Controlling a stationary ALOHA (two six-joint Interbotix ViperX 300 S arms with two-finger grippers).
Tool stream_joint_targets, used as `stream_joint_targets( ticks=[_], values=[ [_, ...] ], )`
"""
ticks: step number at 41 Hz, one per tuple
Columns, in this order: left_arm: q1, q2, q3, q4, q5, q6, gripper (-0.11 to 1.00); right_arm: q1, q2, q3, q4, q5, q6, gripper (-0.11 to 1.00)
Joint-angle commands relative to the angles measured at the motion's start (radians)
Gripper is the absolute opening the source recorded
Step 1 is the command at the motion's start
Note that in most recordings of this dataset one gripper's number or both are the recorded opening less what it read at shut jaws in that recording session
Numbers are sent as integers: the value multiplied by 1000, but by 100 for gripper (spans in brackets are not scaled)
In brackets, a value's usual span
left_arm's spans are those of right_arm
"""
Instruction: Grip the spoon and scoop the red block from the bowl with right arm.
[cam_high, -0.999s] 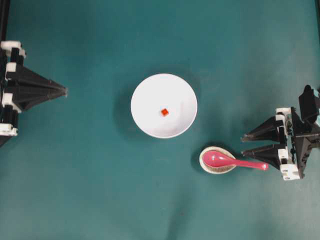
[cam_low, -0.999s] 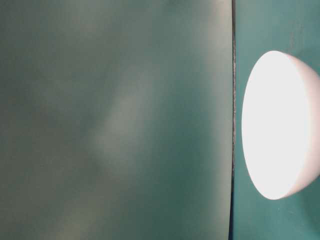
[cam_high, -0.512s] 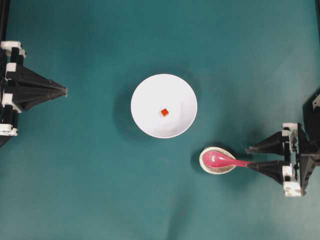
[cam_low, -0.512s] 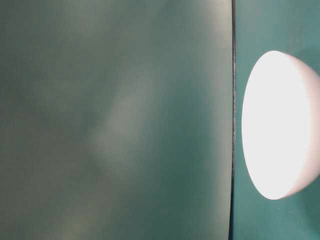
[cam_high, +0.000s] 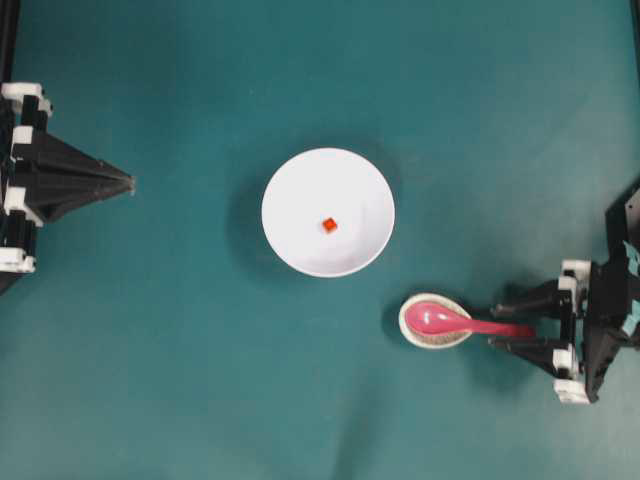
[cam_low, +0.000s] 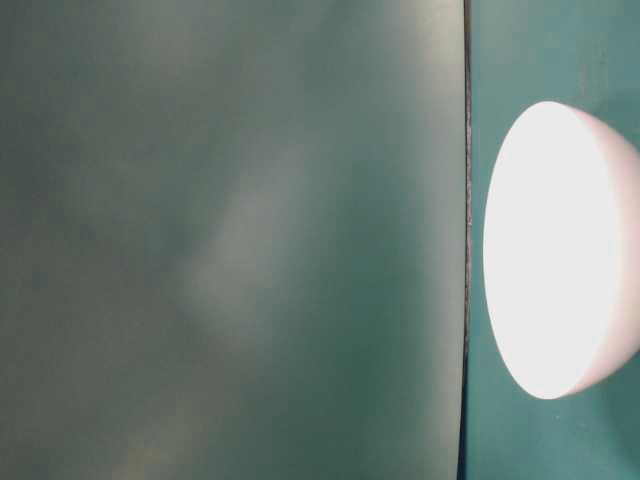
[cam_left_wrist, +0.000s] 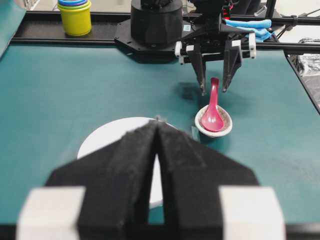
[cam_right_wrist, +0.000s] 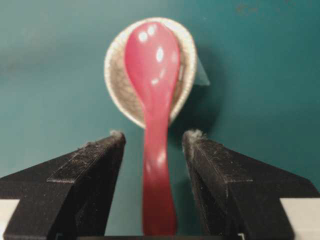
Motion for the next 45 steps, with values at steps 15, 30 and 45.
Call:
stream_joint_targets(
  ticks=[15,30,45],
  values=[
    [0,6,-20,3,8,-25,0,8,12,8,-2,-18,-12,56],
    [0,6,-18,3,5,-25,0,14,12,9,-3,-12,-29,55],
    [-2,6,-18,3,3,-25,0,26,14,11,-12,-14,-58,33]
  ],
)
